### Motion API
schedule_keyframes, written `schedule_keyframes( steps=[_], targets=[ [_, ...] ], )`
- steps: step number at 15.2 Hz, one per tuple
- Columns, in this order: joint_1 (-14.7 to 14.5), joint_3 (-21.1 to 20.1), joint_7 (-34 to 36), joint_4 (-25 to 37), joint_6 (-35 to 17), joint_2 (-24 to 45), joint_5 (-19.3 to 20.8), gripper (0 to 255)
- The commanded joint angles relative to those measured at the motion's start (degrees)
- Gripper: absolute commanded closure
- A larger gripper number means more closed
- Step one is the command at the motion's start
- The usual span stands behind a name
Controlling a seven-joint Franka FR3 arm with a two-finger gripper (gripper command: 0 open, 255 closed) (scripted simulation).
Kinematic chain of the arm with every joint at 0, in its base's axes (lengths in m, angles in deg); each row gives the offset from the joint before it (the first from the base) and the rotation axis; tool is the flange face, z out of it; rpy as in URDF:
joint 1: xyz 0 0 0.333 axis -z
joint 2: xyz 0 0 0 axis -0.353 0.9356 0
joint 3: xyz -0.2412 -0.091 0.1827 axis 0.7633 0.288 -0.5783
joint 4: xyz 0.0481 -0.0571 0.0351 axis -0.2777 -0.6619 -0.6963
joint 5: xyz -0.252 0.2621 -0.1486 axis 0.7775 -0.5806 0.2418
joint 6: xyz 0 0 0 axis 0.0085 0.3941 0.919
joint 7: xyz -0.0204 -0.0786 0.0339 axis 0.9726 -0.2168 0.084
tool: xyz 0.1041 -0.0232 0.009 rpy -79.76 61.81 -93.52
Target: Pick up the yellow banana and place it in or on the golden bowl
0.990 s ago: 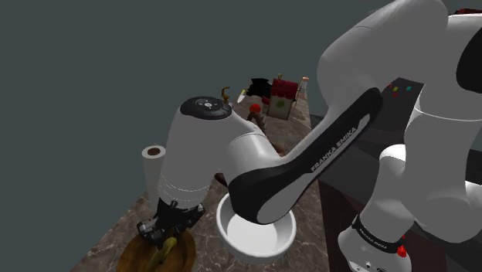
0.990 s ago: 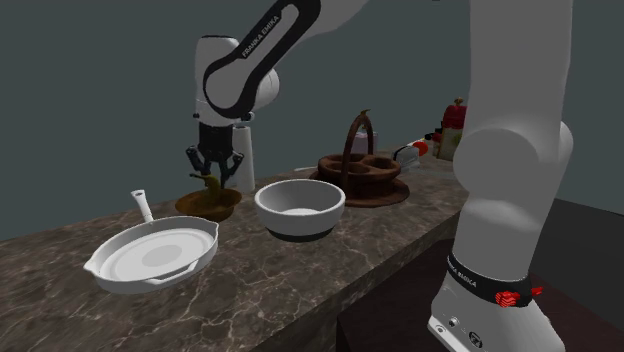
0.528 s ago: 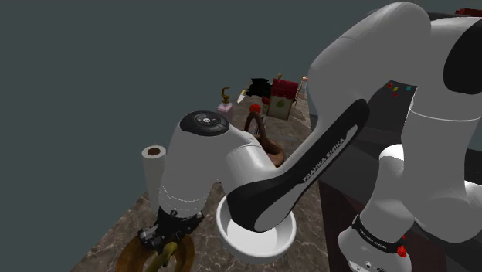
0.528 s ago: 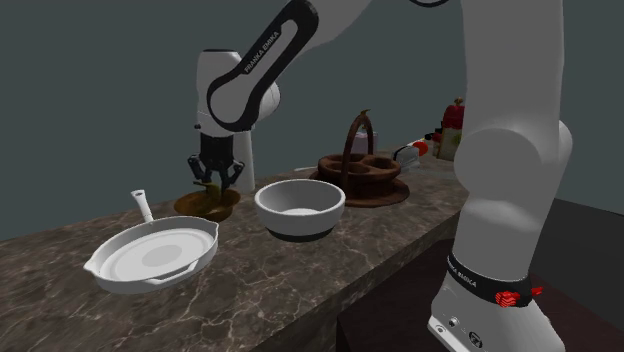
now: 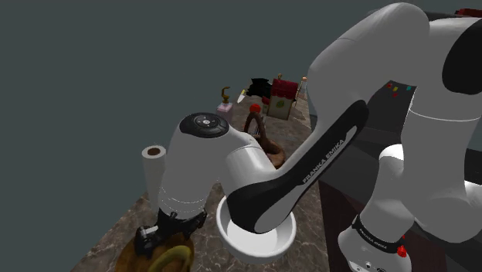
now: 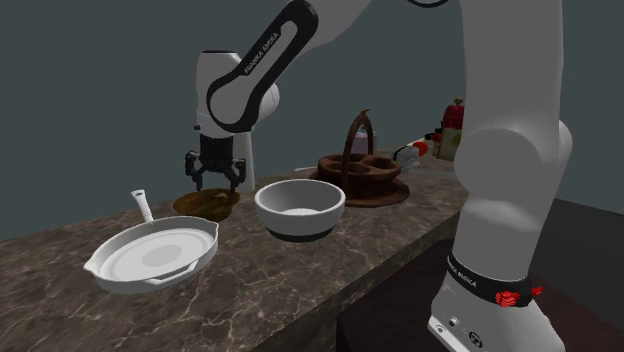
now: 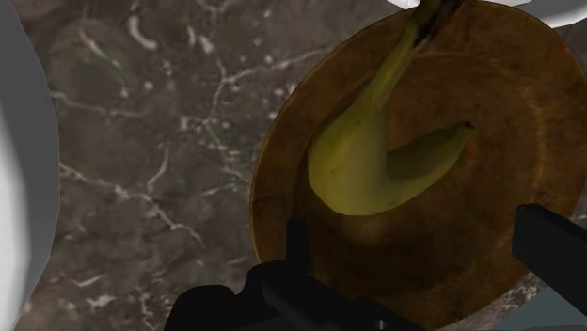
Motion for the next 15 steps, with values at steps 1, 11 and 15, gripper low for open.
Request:
schedule_keyframes(
  steps=[1,11,15],
  targets=[
    [0.0,0.0,0.0,0.0,0.0,0.0,0.0,0],
    [1.7,-2.2,-3.9,-0.6,5.1,-6.6,-5.7,0],
    [1.7,-2.2,-3.9,-0.6,5.1,-6.6,-5.7,0]
  ],
)
